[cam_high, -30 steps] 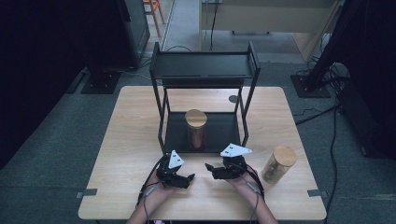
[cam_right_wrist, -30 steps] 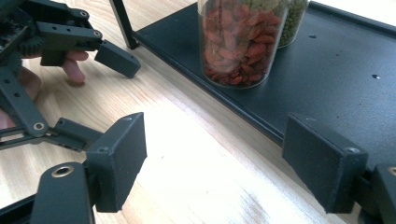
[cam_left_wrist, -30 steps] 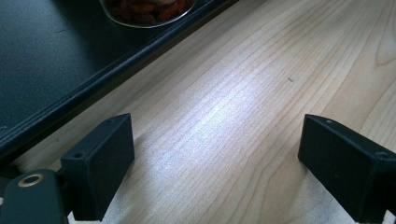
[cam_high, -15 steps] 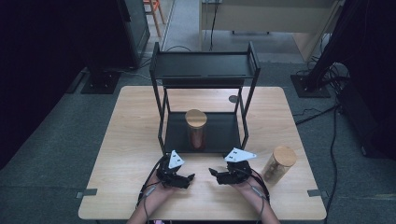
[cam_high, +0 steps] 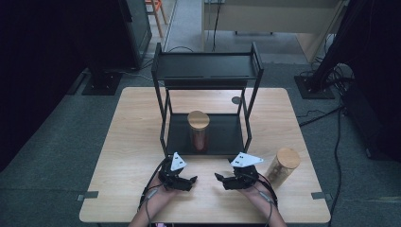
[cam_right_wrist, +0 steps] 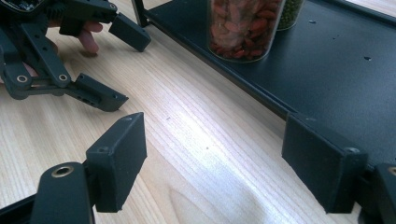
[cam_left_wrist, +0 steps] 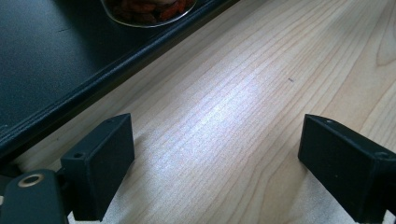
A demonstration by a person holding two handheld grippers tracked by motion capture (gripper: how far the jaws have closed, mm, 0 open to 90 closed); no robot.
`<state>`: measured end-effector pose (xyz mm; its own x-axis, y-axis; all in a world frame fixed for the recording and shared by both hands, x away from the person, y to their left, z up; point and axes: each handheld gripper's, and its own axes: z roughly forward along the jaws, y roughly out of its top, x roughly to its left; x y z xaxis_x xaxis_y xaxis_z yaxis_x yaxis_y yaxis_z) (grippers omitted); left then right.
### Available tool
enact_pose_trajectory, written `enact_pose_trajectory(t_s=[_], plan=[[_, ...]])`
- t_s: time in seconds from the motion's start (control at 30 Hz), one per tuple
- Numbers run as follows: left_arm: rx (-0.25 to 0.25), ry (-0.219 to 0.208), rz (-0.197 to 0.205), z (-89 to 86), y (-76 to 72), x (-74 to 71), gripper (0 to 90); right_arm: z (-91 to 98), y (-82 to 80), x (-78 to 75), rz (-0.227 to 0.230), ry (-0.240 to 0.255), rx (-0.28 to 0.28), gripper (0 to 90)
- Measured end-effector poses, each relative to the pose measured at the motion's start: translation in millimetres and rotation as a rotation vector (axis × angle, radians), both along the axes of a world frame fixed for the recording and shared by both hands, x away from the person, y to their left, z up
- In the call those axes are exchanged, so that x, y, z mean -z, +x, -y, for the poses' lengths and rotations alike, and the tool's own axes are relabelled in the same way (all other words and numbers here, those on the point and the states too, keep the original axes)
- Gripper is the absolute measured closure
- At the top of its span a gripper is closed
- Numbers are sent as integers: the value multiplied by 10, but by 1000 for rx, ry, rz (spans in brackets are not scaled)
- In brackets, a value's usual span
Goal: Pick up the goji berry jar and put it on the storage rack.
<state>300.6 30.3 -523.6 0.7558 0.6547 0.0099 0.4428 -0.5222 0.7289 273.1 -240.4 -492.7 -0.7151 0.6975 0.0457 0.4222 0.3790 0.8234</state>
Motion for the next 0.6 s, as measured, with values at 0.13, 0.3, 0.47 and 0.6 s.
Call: enact_pose_trajectory(t_s=[0.13, 0.3, 0.47, 0.6], plan=[[1, 1, -1, -1, 0, -1, 110, 48, -18, 6, -16, 8, 2, 220], [0, 1, -1, 0, 0, -1, 109, 106, -59, -27, -14, 10, 6, 220], [1, 1, 1, -1, 1, -1, 110, 151, -87, -54, -17, -3, 4, 220], [1, 1, 1, -1, 1, -1, 110, 162, -101, -84, -21, -12, -3, 219]])
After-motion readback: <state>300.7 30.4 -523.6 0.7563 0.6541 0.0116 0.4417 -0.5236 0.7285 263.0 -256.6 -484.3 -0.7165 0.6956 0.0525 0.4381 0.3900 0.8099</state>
